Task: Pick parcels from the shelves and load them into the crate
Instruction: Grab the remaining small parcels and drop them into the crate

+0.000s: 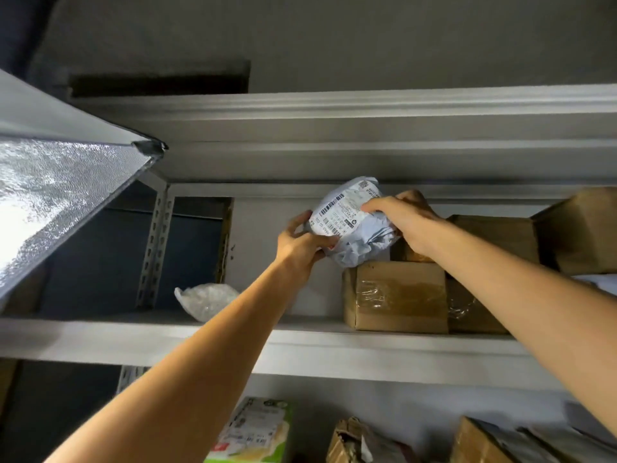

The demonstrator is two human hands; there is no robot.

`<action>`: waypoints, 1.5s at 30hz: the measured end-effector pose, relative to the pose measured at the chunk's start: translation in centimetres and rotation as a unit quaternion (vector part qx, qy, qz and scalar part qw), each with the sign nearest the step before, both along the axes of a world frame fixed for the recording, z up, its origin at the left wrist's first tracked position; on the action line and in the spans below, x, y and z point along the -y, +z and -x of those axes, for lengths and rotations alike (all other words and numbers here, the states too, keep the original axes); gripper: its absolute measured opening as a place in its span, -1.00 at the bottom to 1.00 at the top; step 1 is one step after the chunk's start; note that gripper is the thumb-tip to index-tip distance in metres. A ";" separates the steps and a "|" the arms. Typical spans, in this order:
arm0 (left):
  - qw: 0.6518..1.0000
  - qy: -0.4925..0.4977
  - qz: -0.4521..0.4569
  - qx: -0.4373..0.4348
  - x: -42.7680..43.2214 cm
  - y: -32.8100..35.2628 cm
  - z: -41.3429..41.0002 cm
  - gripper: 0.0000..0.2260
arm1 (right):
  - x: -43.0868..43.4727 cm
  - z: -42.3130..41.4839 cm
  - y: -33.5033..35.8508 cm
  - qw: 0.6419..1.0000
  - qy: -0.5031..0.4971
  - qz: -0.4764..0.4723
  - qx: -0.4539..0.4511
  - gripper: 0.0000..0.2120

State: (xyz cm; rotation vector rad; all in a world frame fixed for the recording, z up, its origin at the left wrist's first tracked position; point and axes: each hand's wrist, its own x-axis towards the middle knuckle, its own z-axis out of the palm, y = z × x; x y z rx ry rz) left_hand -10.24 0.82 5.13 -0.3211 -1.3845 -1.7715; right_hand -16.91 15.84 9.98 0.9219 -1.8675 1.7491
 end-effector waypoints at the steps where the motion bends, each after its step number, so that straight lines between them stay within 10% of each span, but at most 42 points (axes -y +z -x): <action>1: 1.000 0.003 0.017 -0.016 0.3 0.0 -0.8 -0.40 | -0.1 -0.1 -0.2 1.000 0.013 0.010 0.001 -0.52; 15: 0.973 0.091 0.202 -0.060 4.4 -2.9 -11.9 -0.39 | 0.8 -6.1 -5.1 0.988 0.144 -0.033 -0.049 -0.69; 23: 0.972 0.098 0.212 -0.034 4.3 -3.5 -13.4 -0.48 | 0.9 -7.4 -6.8 0.982 0.153 0.062 0.089 -0.72; 30: 0.796 0.455 0.400 0.015 3.9 -5.7 -12.8 -0.70 | 0.1 -8.4 -7.7 0.913 0.292 0.165 0.233 -0.72; 37: 0.916 0.298 0.267 0.044 4.2 -5.7 -13.2 -0.73 | 0.2 -8.5 -6.8 0.906 0.342 0.106 0.224 -0.76; 45: 0.956 0.235 0.146 0.097 5.8 -5.5 -12.3 -0.63 | 4.3 -6.7 -8.2 0.996 0.048 -0.048 -0.055 -0.84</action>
